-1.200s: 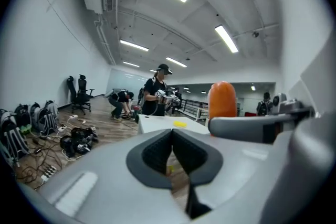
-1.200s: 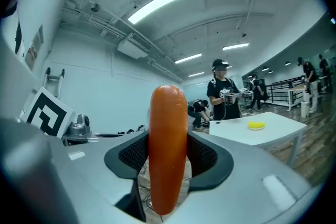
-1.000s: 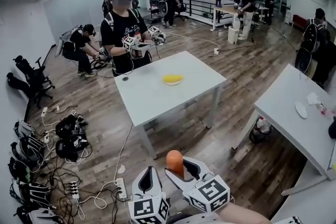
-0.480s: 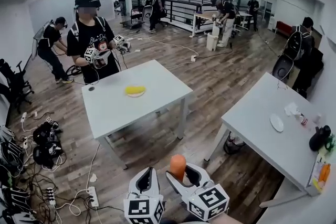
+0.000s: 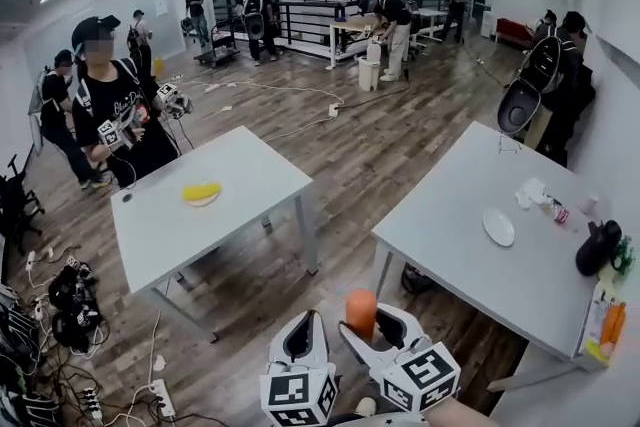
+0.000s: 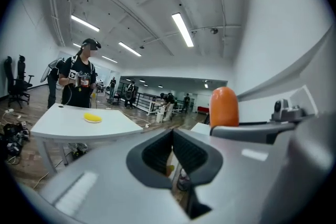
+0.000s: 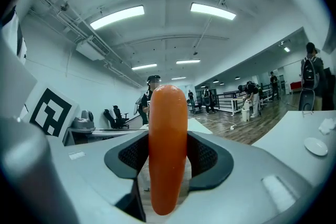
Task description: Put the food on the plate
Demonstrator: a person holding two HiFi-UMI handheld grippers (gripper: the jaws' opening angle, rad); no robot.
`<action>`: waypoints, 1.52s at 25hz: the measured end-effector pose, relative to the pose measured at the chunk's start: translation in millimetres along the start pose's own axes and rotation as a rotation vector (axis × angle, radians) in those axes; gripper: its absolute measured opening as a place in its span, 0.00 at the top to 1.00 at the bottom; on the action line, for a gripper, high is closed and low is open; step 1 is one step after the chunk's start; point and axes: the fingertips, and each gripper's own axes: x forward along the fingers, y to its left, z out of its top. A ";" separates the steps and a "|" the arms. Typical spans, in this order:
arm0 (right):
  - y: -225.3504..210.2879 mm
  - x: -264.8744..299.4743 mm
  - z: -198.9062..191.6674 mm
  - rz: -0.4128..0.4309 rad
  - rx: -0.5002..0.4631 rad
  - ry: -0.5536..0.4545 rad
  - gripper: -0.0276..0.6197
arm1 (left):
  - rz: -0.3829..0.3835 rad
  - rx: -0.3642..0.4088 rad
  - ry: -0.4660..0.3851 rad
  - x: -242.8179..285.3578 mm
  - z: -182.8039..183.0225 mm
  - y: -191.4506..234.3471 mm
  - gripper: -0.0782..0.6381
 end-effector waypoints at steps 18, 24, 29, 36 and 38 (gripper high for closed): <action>-231.2 -128.2 -15.3 -0.509 0.168 -0.066 0.62 | -0.474 0.121 0.121 151.0 -37.5 -220.7 0.88; -317.7 -151.7 -29.9 -0.608 0.192 -0.036 0.62 | -0.583 0.128 0.142 219.3 -56.1 -290.8 0.88; -390.2 -154.2 -41.9 -0.637 0.215 0.028 0.62 | -0.656 0.171 0.171 278.4 -73.9 -342.5 0.88; -488.9 -149.2 -65.6 -0.641 0.217 0.180 0.62 | -0.653 0.161 0.208 362.8 -87.4 -386.7 0.88; -518.5 -146.5 -75.9 -0.644 0.219 0.226 0.62 | -0.656 0.168 0.221 382.8 -93.4 -396.4 0.88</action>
